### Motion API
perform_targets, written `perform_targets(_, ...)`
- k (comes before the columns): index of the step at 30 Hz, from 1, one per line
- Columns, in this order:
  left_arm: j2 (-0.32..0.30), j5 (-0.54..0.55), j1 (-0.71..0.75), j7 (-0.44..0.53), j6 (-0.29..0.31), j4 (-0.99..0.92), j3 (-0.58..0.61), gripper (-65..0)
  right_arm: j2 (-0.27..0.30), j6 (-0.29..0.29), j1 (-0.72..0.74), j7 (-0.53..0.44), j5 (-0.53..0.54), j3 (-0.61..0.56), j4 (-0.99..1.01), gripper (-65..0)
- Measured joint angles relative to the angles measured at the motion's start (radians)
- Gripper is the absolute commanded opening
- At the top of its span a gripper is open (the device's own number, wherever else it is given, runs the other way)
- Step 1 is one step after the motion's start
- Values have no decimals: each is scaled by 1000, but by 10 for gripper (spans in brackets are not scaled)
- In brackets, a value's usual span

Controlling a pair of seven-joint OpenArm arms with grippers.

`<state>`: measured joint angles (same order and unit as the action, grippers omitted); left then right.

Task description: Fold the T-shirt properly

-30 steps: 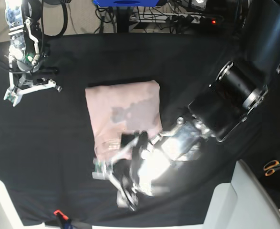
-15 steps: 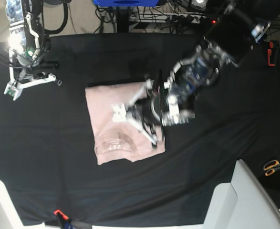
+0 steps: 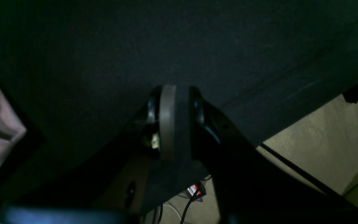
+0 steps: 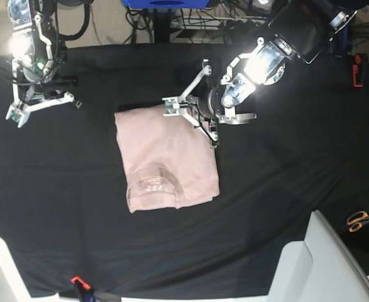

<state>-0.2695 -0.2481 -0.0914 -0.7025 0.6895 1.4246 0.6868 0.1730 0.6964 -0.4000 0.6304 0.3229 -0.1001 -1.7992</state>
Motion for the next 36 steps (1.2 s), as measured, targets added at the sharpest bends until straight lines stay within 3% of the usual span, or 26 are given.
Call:
perform_targets(8, -63, -13, 30, -42, 18, 154, -26, -650, -2, 0, 0, 0, 0, -11, 0, -582)
perform_targets(13, -46, -10, 85, -23, 14, 340, -261, -650, 30, 3, 45, 10, -7, -200, -21, -581)
perform_targets(16, -55, -39, 162, -101, 15, 364, -422, -650, 57, -6, 114, -3, -6, -295, -43, -581)
perform_targets(18, -63, -70, 249, -101, 1, 362, -523, -650, 74, -17, 145, 0, -12, -341, -41, -581)
perform_targets(21, -76, -77, 411, -28, 5, 359, -629, -650, 60, -78, 181, 7, -7, -387, -12, -581)
perform_targets(26, -89, -74, 648, 92, 13, 358, -783, -650, 39, -71, 256, 4, -6, -438, 68, -581)
perform_targets(29, -86, -65, 756, 172, 7, 360, -812, -650, 13, -69, 274, 0, -8, -467, 118, -581)
perform_targets(32, -80, -66, 818, 172, 18, 358, -812, -650, 0, -87, 298, 5, 11, -515, 145, -581)
perform_targets(36, -77, -67, 825, 187, 13, 359, -815, -650, -15, -68, 313, -2, -11, -537, 153, -581)
